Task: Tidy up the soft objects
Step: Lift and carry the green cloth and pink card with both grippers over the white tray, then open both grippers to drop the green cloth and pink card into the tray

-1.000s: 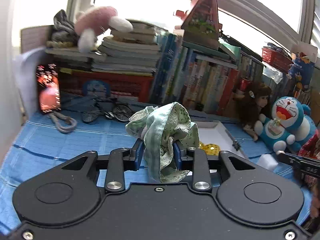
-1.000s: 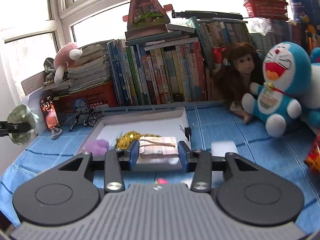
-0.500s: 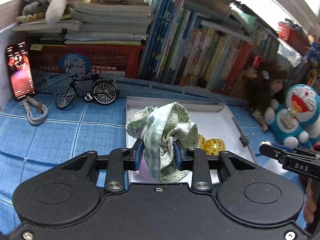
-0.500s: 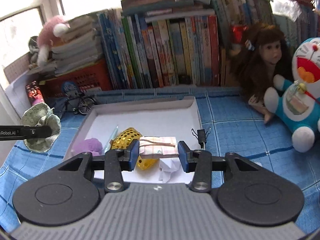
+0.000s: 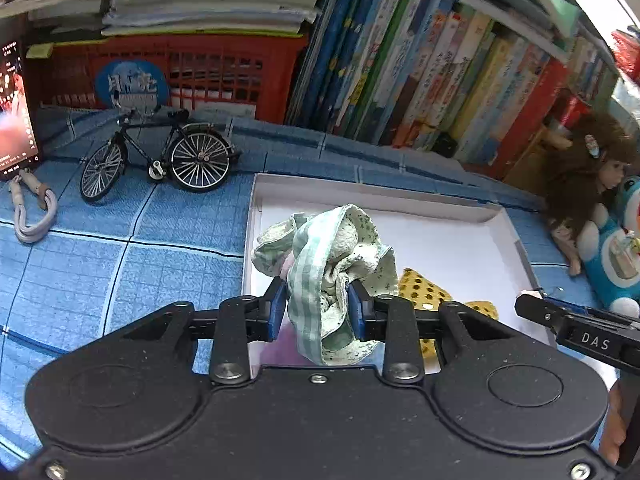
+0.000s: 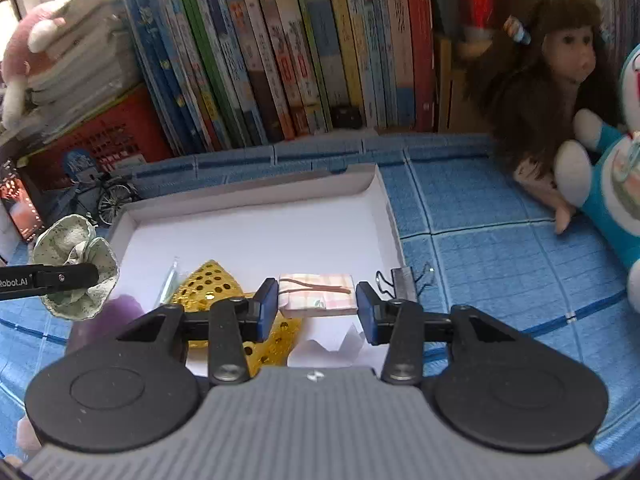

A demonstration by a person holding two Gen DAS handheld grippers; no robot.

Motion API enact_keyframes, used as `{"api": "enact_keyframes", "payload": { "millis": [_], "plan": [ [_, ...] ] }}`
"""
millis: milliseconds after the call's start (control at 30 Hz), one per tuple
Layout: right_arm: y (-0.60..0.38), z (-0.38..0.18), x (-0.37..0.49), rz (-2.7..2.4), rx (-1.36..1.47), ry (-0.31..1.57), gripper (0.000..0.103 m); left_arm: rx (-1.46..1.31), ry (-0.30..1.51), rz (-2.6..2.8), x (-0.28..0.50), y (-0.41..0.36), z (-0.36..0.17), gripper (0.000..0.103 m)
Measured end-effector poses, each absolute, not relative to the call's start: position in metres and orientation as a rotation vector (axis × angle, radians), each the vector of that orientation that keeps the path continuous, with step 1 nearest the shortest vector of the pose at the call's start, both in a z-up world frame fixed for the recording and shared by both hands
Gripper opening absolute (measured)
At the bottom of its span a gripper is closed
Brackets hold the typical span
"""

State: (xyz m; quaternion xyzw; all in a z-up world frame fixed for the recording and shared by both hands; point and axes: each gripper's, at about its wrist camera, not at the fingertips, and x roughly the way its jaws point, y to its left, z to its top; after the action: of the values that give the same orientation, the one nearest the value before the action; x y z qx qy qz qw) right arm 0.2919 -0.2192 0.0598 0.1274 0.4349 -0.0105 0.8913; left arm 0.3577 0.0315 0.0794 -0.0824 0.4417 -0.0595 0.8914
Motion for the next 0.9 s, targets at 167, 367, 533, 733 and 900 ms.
{"api": "enact_keyframes", "payload": {
  "millis": [167,367,533,733,900],
  "plan": [
    [-0.217,0.045,0.301,-0.028,0.268,0.928,0.048,-0.165,0.938,-0.120,0.364,0.030,0.066,0.031],
    [-0.218,0.038,0.306,-0.031,0.276,0.939,0.048,-0.156,0.958,-0.118,0.370,0.027,0.054,0.031],
    [-0.218,0.035,0.308,-0.029,0.283,0.954,0.048,-0.154,0.971,-0.122,0.374,0.025,0.049,0.032],
    [-0.220,0.031,0.307,-0.020,0.319,0.967,0.048,-0.157,0.984,-0.129,0.374,0.025,0.045,0.033],
    [-0.222,0.031,0.305,-0.023,0.340,0.957,0.052,-0.217,1.021,-0.131,0.376,0.031,0.036,0.033]
  ]
}}
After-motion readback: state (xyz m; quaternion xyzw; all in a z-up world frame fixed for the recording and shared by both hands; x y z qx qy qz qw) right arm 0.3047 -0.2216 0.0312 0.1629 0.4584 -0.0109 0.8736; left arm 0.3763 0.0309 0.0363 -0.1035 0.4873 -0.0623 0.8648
